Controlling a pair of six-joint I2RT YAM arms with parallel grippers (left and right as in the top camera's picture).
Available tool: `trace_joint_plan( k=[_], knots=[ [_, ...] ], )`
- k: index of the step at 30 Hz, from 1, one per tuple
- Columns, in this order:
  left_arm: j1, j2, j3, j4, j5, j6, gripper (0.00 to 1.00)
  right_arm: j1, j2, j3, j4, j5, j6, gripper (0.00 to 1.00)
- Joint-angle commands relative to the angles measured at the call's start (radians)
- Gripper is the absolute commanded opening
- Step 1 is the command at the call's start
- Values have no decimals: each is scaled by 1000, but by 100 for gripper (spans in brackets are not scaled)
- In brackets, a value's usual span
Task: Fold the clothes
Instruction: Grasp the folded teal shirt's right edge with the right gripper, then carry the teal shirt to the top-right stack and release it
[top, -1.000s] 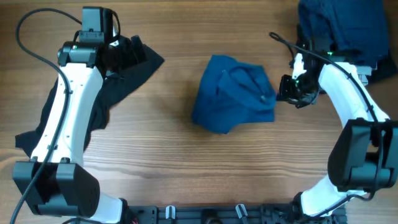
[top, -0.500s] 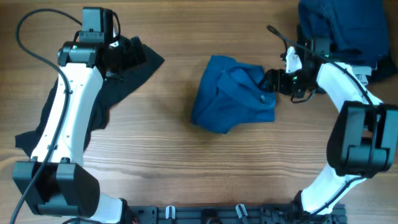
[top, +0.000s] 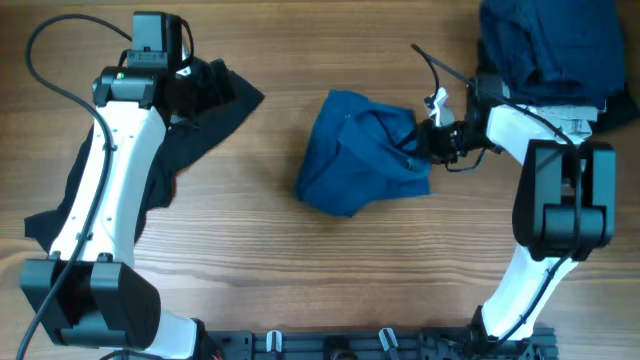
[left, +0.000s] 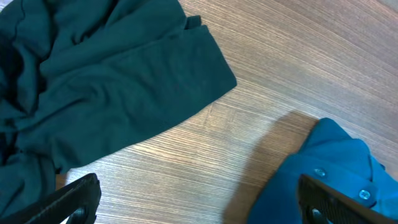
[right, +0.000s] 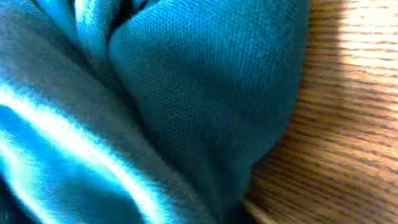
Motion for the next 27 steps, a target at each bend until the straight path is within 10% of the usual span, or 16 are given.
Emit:
trace_joint_plan(
  k=[1, 11, 18, 27],
  knots=[
    [7, 13, -3, 0, -17, 9, 100, 9, 21, -8, 22, -12, 13, 4],
    [7, 13, -3, 0, -17, 9, 100, -1, -284, 431, 235, 245, 519, 4],
    [7, 13, -3, 0, -17, 9, 100, -148, -299, 448, 657, 417, 925, 4],
    [7, 13, -3, 1, -20, 5, 100, -280, -262, 446, 749, 774, 1450, 4]
  ],
)
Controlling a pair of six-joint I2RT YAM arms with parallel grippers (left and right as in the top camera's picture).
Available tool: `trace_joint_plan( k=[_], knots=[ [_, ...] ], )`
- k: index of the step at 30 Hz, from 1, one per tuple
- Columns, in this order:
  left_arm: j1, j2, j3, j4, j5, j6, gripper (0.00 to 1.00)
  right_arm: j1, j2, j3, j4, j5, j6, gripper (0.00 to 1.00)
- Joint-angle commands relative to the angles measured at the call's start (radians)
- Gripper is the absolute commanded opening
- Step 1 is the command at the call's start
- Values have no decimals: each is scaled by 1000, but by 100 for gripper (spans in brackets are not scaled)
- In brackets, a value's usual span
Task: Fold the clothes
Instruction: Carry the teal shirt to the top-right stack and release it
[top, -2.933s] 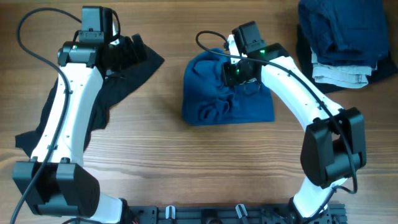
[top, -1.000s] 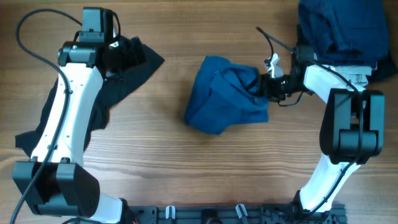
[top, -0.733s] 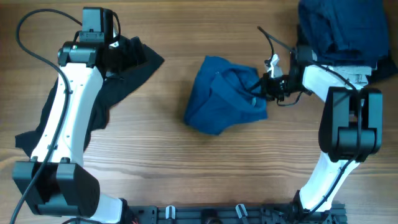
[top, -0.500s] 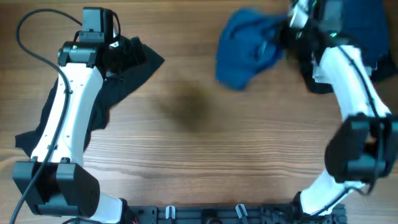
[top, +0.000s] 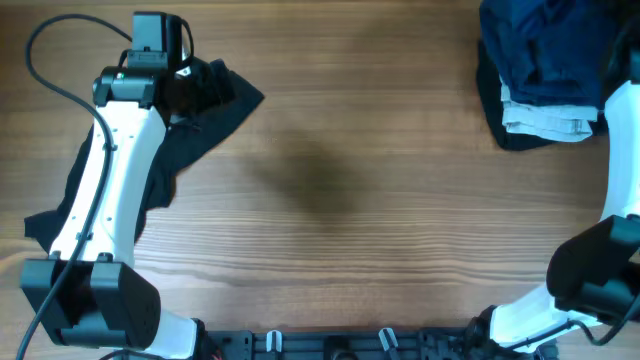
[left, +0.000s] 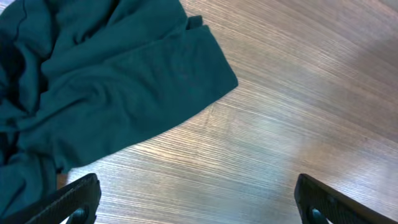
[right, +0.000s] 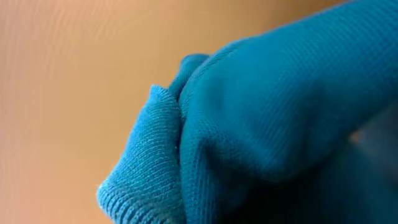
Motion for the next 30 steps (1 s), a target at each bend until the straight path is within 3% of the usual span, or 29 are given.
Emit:
trace_joint_plan(
  k=[1, 7, 9, 14, 18, 23, 26, 27, 28, 29, 30],
  knots=[
    [7, 13, -3, 3, -24, 5, 100, -3, 50, 17, 200, 63, 230, 4],
    [7, 13, -3, 3, -29, 5, 100, -40, 290, 17, 586, 0, 437, 4],
    [7, 13, -3, 3, -29, 5, 100, -62, 353, 17, 557, -48, 439, 4],
    [7, 13, -3, 3, -28, 5, 100, -108, 370, 17, 319, -183, 64, 4],
    [7, 13, -3, 19, -28, 5, 100, -151, 319, 17, 90, -299, -85, 4],
    [7, 13, -3, 19, -28, 5, 100, -159, 153, 17, -382, -11, -325, 4],
    [7, 13, -3, 26, -28, 5, 100, -162, 127, 17, -589, 119, -385, 4],
    [7, 13, -3, 26, -28, 5, 100, -163, 128, 17, -626, 125, -404, 13],
    [7, 13, -3, 26, -28, 5, 100, -163, 128, 17, -634, 124, -421, 41],
    [7, 13, -3, 26, -28, 5, 100, -163, 127, 17, -640, 124, -436, 98],
    [7, 13, -3, 25, -28, 5, 100, -163, 127, 17, -655, 124, -462, 100]
  ],
)
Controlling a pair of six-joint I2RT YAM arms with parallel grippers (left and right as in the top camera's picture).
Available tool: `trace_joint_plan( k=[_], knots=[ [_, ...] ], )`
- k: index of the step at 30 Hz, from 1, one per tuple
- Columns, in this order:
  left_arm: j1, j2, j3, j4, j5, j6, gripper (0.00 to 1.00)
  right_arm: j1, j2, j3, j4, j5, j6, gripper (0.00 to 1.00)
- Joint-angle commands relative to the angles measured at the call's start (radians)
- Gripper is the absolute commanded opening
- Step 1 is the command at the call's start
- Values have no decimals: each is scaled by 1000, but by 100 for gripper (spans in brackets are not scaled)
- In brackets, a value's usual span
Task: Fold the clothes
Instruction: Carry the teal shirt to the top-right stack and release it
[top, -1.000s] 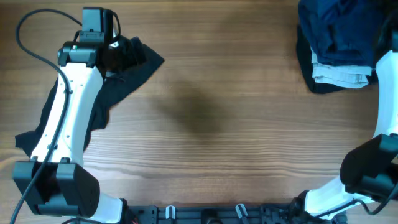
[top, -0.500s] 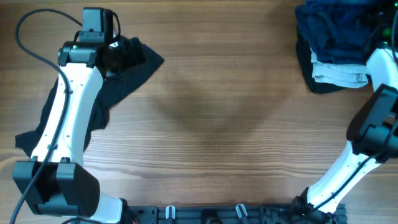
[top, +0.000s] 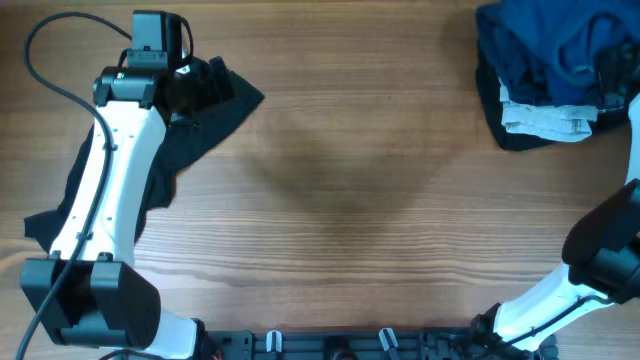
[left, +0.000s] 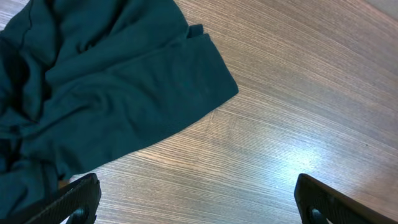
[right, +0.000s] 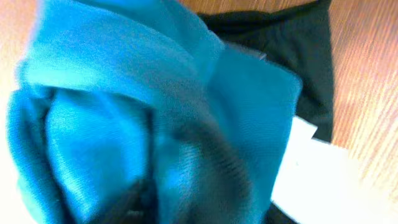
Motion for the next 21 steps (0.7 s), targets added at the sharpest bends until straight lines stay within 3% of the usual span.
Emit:
trace_joint_plan(
  k=[1, 4, 9, 16, 19, 21],
  knots=[
    [7, 11, -2, 2, -13, 5, 100, -4, -21, 3, -34, 35, -130, 100],
    [6, 11, -2, 1, -13, 5, 100, -4, -58, 3, -80, 6, -190, 100],
    [6, 11, -2, 2, -14, 5, 100, -3, -265, 3, -47, -179, -526, 99],
    [6, 11, -2, 2, -14, 5, 100, 32, -472, 3, -95, -668, -921, 100],
    [6, 11, -2, 2, -14, 5, 100, 128, -478, 3, -130, -853, -900, 100],
    [6, 11, -2, 2, -14, 5, 100, 233, -468, 3, -147, -894, -740, 100]
  ],
)
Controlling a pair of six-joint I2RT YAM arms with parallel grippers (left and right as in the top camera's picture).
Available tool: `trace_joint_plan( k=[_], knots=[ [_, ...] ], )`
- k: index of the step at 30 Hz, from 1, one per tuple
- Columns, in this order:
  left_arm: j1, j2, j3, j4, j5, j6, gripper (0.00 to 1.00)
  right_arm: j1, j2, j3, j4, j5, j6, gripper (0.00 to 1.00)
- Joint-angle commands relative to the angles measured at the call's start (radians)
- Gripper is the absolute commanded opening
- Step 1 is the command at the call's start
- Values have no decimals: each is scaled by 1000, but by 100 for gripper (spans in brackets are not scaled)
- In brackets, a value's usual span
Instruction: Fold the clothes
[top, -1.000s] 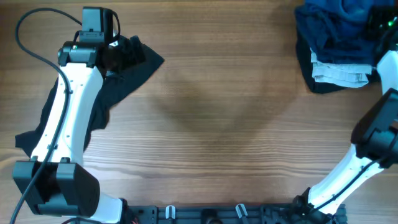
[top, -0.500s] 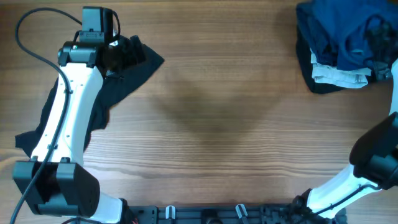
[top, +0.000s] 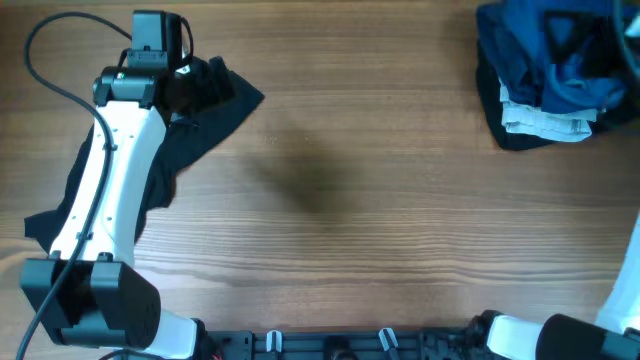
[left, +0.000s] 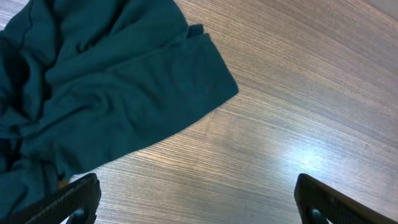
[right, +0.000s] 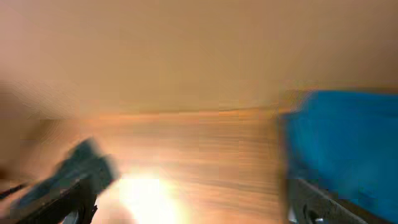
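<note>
A crumpled blue shirt (top: 572, 58) lies on top of a pile of clothes (top: 540, 118) at the table's far right corner. In the blurred right wrist view the blue shirt (right: 348, 143) sits to the right of my right gripper (right: 186, 202), which is open with only bare wood between its fingers. A dark garment (top: 205, 125) lies at the far left under my left arm. The left wrist view shows that dark garment (left: 106, 81) ahead and to the left of my left gripper (left: 198, 202), which is open over bare wood.
The pile holds a whitish folded piece (top: 543, 121) over a black one (top: 525, 141). The left arm (top: 105, 180) stretches along the table's left side. The wooden table (top: 330, 200) runs between the two heaps.
My right gripper was wrapped in the blue shirt over the pile; now it is open with the shirt lying beside it. The left arm has not moved.
My right gripper was shut on the blue shirt in the middle of the table. Then the shirt was gone from there, still in the gripper. Then it was at the pile at the far right, where it now lies let go.
</note>
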Motion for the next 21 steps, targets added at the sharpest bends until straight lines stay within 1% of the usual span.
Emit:
trace_joint_plan(
  k=[1, 4, 7, 8, 9, 13, 14, 16, 17, 19, 20, 21],
  knots=[
    [6, 11, -2, 2, -14, 5, 100, 152, -1, 3, -14, -148, 212, 100],
    [6, 11, -2, 2, -14, 5, 100, 236, 7, 3, -14, -147, 397, 100],
    [6, 11, -2, 2, -14, 5, 100, 248, 7, 3, -17, -148, 640, 100],
    [6, 11, -2, 2, -14, 5, 100, 248, 7, 3, -45, -147, 638, 100],
    [6, 11, -2, 2, -14, 5, 100, 248, 7, 3, -61, -139, 580, 100],
    [6, 11, -2, 2, -14, 5, 100, 282, 6, -4, -81, -27, 3, 100],
    [6, 11, -2, 2, -14, 5, 100, 298, -19, -18, -75, 13, -113, 100],
    [6, 11, -2, 2, -14, 5, 100, 327, -106, -77, -32, 50, -290, 100],
    [6, 11, -2, 2, -14, 5, 100, 338, -194, -164, 52, 57, -339, 100],
    [6, 11, -2, 2, -14, 5, 100, 340, -305, -303, 173, 111, -248, 100],
    [6, 11, -2, 2, -14, 5, 100, 340, -417, -446, 269, 225, -83, 100],
    [6, 11, -2, 2, -13, 5, 100, 340, -502, -555, 330, 308, 25, 100]
  ],
)
